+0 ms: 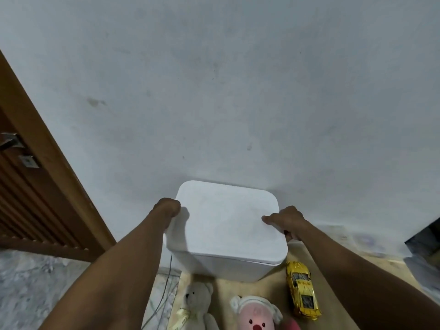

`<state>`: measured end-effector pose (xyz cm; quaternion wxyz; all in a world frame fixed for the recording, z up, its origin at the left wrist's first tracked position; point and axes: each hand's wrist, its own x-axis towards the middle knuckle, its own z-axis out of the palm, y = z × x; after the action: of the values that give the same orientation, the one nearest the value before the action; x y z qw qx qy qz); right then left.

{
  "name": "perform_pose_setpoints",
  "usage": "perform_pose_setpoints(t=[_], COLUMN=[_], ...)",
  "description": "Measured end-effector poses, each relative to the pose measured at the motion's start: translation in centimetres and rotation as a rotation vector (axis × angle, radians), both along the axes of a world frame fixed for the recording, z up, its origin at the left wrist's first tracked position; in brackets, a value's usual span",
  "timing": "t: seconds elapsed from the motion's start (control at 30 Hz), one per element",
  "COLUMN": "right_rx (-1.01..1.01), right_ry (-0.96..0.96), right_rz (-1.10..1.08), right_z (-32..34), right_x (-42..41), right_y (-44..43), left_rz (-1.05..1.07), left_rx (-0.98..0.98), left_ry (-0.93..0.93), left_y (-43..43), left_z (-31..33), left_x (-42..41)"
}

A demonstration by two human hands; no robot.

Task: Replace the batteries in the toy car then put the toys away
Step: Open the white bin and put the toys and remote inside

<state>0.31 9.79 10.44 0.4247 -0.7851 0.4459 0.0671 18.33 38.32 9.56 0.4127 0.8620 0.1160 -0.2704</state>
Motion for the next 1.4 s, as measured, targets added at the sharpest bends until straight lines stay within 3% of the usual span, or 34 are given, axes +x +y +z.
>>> perform_pose_setpoints(t=[0.23,0.47,0.67,1.07,1.27,1.4], right_rx=[-0.011,-0.109,-0.112,-0.091,-0.008,-0.062], right_ry=[0.012,0.029,0.058,0.066,0.030,0.016], right_rz=[0.023,0.013,0.061,0.096,0.072,0.095], right_z=[0.1,0.3,0.6,1.6,2.6,2.0], right_x=[0.2,-0.1,-0.3,-0.2,0.0,-0.3], right_y=[0.4,1.2,1.4,1.2,0.6,0.6], left_rz=[0.015,0.029,-0.043,-0.081,-0.076,-0.089], left_rx=[-0.089,0.089,0.173,0.078,0.063,0.120], left_ry=[0.052,-0.162,-0.183,-0.118,-0.204,-0.236], left_y=[0.3,0.1,0.2,1.1,1.0,1.0], left_z=[0.5,0.6,0.3,0.4,0.6,0.4], left_x=[0.3,-0.4,-0.8,-0.3,-0.1,-0.6])
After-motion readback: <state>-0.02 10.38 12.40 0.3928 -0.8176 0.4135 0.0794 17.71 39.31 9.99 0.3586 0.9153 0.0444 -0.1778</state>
